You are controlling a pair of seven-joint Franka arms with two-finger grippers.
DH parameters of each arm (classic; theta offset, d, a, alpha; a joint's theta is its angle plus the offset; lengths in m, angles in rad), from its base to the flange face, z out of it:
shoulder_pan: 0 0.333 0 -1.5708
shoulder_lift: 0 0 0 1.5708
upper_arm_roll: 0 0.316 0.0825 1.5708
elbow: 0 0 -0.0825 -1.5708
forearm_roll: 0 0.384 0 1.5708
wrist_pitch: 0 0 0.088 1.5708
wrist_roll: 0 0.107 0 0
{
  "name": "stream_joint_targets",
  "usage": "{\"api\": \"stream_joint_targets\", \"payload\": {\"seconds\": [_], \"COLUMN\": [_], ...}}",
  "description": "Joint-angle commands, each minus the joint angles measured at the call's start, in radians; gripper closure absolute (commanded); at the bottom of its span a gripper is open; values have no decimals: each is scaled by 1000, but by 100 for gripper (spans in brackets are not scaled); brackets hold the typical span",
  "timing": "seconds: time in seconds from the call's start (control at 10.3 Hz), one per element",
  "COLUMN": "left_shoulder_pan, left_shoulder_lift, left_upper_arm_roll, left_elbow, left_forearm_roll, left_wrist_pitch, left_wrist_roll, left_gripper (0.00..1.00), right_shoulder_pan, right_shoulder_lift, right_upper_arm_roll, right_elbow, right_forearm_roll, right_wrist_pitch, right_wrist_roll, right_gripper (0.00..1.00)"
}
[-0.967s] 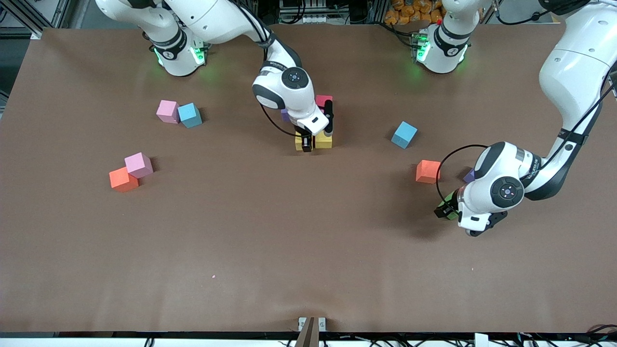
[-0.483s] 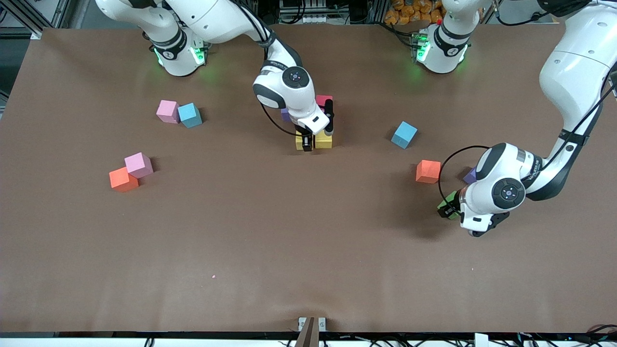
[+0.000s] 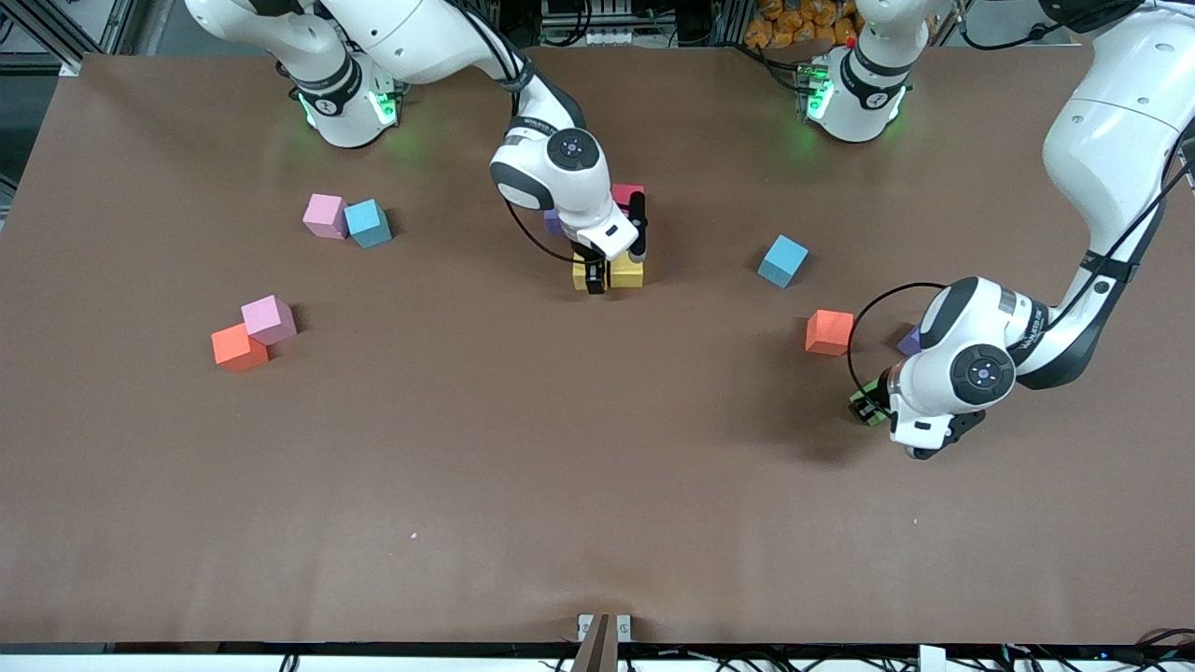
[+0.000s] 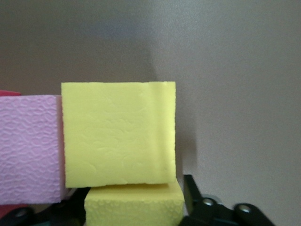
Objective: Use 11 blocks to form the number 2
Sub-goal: 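Carry the green cube to the cluster while the right gripper reaches the orange cube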
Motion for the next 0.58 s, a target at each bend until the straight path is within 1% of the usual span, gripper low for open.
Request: {"api": "stream_joint_targets", "payload": {"seconds": [0.0, 0.19, 0.39, 0.48], "left_shoulder_pan": [-58, -67, -73, -99], "left_shoulder_lift": [-4, -6, -15, -18], "left_upper_arm_roll": [11, 12, 8, 4], "left_elbow": [11, 37, 39, 39], "left_forearm_roll": [-15, -18, -18, -18], "left_wrist_pitch": [0, 0, -1, -1], "left_wrist_roll": [-90, -103, -133, -182], "left_gripper": [39, 39, 40, 40], "right_shoulder_pan": [17, 14, 16, 14], "right_shoulder_lift": [-9, -35, -83, -113], "right_upper_arm_roll": [-9, -9, -5, 3], "right_elbow": [4, -2, -5, -6], "right_forearm_roll": [0, 0, 2, 2], "right_wrist_pitch": [-9, -22, -106, -146], "right_wrist_roll": [17, 13, 16, 14], "right_gripper": [0, 0, 0, 0]}}
